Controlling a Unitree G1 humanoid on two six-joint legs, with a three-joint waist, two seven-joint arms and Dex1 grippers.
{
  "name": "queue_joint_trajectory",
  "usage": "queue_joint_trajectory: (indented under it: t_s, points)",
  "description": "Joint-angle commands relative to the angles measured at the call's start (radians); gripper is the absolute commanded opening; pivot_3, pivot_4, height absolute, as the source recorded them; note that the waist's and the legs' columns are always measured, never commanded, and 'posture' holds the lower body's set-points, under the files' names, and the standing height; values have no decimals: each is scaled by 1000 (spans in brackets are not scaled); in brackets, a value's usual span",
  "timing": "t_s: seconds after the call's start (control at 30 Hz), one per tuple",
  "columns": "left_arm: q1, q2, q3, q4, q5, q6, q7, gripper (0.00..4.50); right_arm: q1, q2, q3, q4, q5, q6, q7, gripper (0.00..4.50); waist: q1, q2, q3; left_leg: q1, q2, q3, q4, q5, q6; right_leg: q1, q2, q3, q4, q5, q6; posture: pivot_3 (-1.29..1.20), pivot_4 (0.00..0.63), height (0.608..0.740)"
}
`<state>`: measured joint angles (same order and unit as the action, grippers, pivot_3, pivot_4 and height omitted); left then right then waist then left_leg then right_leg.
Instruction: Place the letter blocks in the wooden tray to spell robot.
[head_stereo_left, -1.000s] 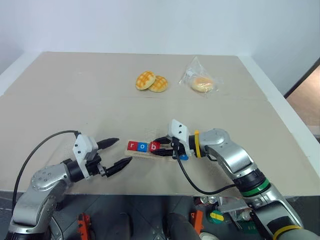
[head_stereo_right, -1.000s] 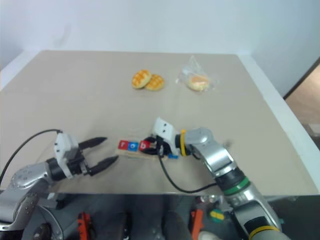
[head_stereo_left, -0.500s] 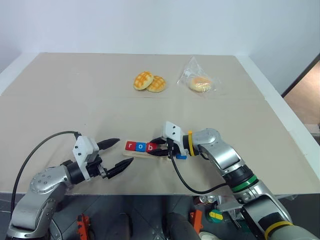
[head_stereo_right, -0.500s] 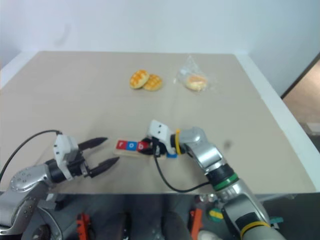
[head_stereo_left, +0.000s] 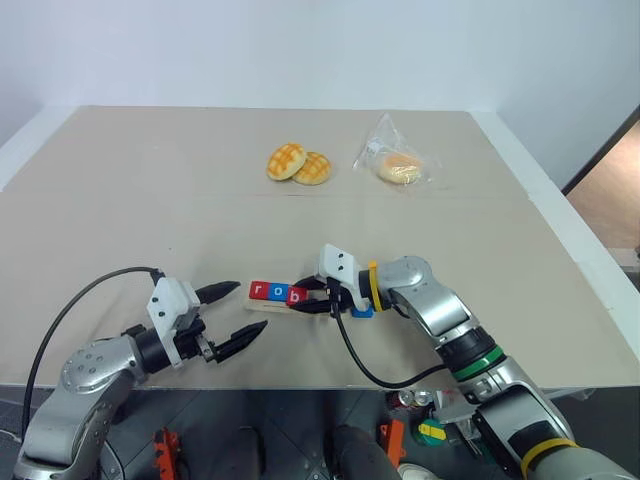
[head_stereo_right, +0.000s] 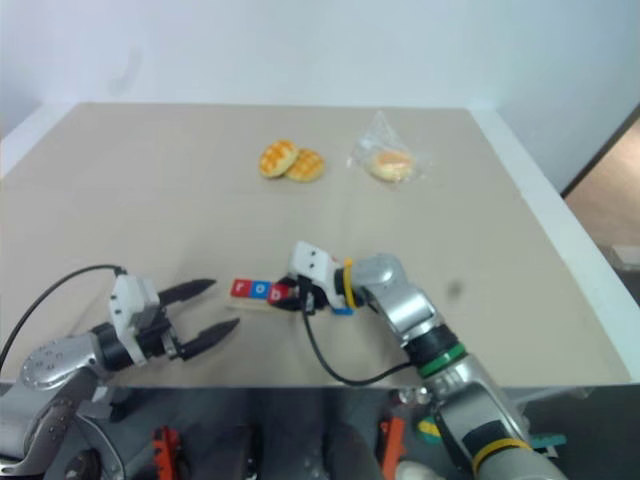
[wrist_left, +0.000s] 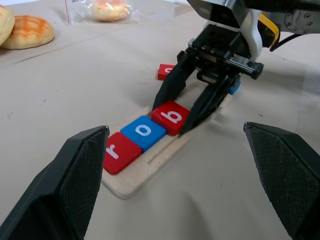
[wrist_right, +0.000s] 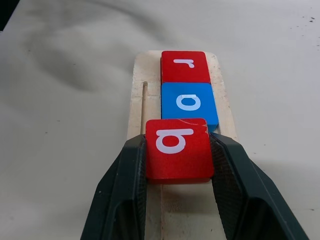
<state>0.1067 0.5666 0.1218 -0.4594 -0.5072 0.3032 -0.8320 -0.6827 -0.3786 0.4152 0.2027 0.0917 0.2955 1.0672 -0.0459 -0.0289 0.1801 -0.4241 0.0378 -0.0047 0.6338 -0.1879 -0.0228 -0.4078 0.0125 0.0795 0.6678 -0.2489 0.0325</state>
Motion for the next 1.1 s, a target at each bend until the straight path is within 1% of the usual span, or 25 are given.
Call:
queue_joint_trajectory:
  t_s: [0.03,0.3,0.5,1.1]
  points:
    - [-2,8,-1,-41,9,-21,7,4500,-27,-1,-24,12,-8,-17,3,1213,0,0,0,0,0,0,0,0,0,0,0,0,0,0,0,0,150,740]
    - [5,10,-1,-39,12,-27,1,4500,-39,-11,-38,12,2,-10,7,1213,0,0,0,0,0,0,0,0,0,0,0,0,0,0,0,0,150,740]
    - [2,8,-7,-27,12,-40,-8,4500,-55,7,-66,-5,27,40,-3,1213,0,0,0,0,0,0,0,0,0,0,0,0,0,0,0,0,150,740]
    - [-18,1,-19,-46,5,-19,24,4500,-36,12,-39,48,-10,-13,16,1213,0,0,0,0,0,1,0,0,0,0,0,0,0,0,0,0,150,740]
